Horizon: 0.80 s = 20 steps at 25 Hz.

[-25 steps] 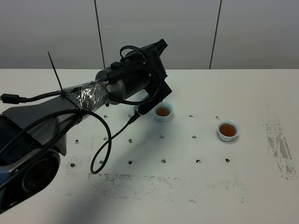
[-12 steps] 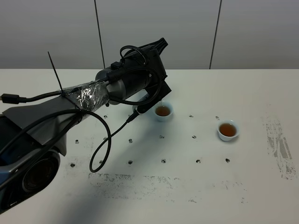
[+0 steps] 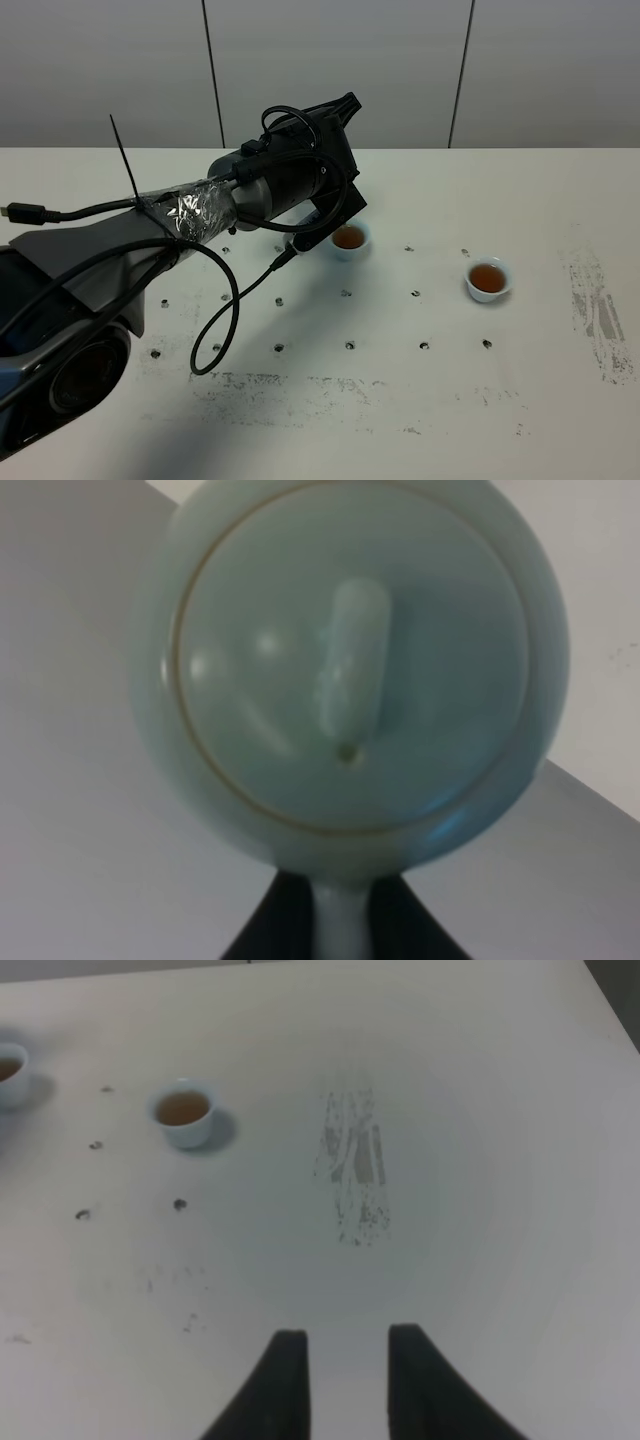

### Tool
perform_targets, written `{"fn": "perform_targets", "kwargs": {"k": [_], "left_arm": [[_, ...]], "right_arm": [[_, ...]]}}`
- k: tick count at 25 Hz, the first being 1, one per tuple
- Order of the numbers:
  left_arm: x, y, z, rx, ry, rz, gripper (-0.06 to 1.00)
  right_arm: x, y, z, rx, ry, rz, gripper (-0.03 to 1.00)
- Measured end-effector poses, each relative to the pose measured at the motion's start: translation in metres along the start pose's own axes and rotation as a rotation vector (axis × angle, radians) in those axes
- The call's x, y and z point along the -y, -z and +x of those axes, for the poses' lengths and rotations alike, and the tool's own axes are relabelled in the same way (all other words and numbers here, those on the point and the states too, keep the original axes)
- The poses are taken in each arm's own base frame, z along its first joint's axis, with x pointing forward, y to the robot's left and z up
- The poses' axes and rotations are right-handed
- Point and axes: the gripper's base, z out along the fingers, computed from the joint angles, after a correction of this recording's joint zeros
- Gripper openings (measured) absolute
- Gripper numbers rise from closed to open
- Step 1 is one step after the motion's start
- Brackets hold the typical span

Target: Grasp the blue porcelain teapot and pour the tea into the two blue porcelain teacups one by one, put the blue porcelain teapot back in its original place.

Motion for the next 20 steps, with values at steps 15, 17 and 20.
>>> {"fn": "perform_targets", "kwargs": {"k": [15, 17, 20], "left_arm": [[-0.0006, 0.0006, -0.0007, 0.001, -0.001, -0.002, 0.12], [-0.0006, 0.0006, -0.0007, 0.001, -0.001, -0.002, 0.12], [-0.0006, 0.0006, -0.0007, 0.001, 0.019, -0.002, 0.12]], "right_arm": [[0.0000, 0.0000, 0.0000, 0.000, 0.000, 0.000, 0.21], [0.0000, 0.0000, 0.0000, 0.000, 0.000, 0.000, 0.21], [0.0000, 0.0000, 0.0000, 0.000, 0.000, 0.000, 0.21]]}}
